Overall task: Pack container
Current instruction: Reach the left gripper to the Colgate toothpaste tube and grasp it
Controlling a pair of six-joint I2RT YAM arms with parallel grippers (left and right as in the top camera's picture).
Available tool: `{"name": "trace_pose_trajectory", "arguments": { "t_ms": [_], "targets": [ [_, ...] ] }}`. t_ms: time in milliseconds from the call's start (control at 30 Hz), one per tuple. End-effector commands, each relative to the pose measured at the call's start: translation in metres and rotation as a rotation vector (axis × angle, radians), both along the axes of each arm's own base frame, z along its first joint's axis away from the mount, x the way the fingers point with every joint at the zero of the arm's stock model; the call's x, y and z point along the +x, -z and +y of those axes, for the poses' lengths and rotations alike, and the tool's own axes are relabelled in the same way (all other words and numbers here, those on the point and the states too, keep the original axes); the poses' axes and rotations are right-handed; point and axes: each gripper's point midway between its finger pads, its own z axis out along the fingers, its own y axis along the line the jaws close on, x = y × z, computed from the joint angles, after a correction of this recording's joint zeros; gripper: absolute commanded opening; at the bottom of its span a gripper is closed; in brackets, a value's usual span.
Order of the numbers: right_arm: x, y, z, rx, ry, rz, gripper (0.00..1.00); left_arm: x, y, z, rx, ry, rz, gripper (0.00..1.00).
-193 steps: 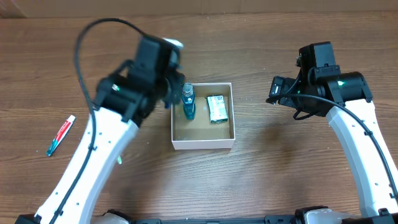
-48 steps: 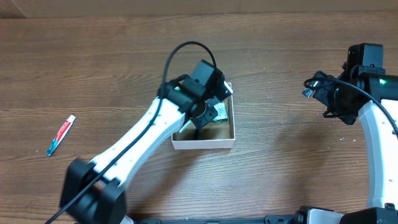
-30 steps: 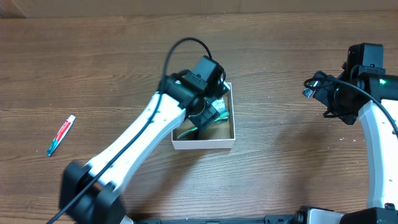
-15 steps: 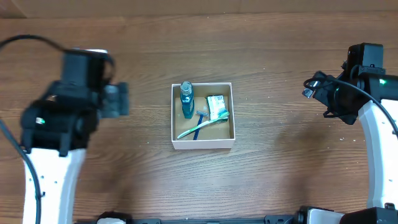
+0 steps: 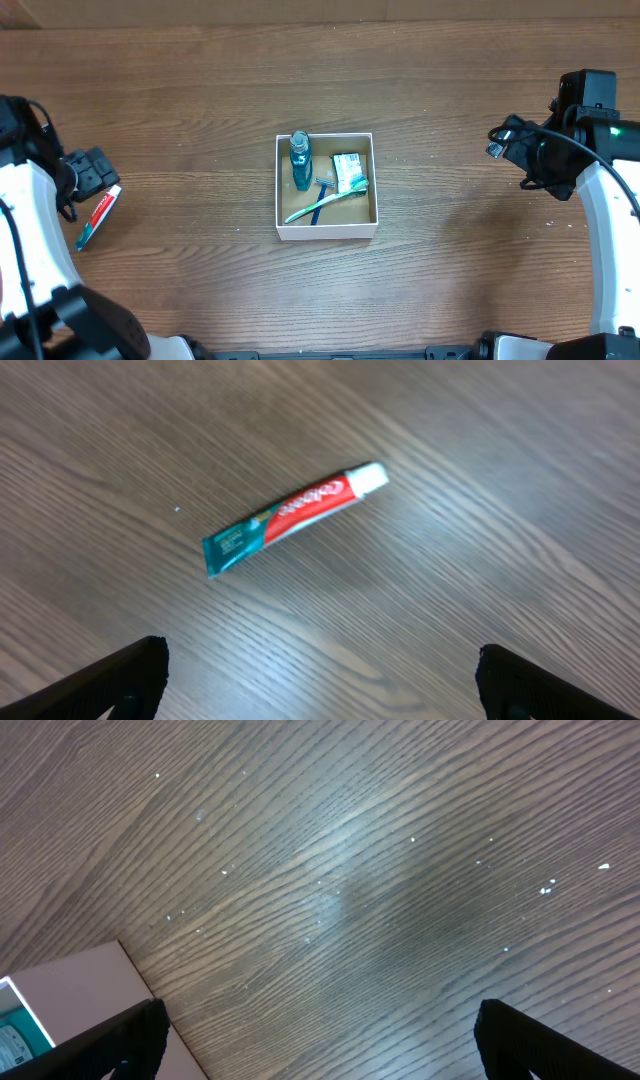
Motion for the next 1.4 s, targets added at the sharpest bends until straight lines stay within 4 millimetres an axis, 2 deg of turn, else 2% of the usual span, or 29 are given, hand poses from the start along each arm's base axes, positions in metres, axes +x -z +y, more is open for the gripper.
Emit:
{"name": "trace_pose_trajectory", "arguments": {
  "t_ms": [0,133,367,533,633,933,1267,1333,1367],
  "targets": [
    [0.000,-0.003,0.001,0.000,-0.010,-0.015,1.00,0.003,0.028,0.013,-0.049,0.016,0.033,1.00],
    [0.000,-0.003,0.001,0.000,-0.010,-0.015,1.00,0.007,0.058,0.020,-0.081,0.022,0.085,1.00],
    [0.000,-0.003,0.001,-0.001,-0.013,-0.015,1.00,0.004,0.111,0.019,-0.149,0.045,0.202,1.00],
    [0.001,-0.003,0.001,-0.001,-0.013,-0.016,1.00,0.001,0.134,0.021,-0.165,0.043,0.254,1.00],
    [0.001,-0.003,0.001,-0.002,-0.014,-0.016,1.00,0.003,0.141,0.022,-0.165,0.048,0.256,1.00],
    [0.001,-0.004,0.001,-0.003,-0.017,-0.017,1.00,0.013,0.143,0.031,-0.124,0.066,0.221,1.00],
    [0.001,-0.004,0.001,-0.004,-0.017,-0.019,1.00,0.000,0.165,0.022,-0.146,0.074,0.251,1.00],
    [0.001,-0.004,0.001,-0.004,-0.017,-0.019,1.00,-0.002,0.165,0.021,-0.152,0.074,0.257,0.95],
    [0.001,-0.004,0.001,-0.004,-0.017,-0.019,1.00,-0.002,0.165,0.019,-0.162,0.075,0.257,0.89]
  ]
}}
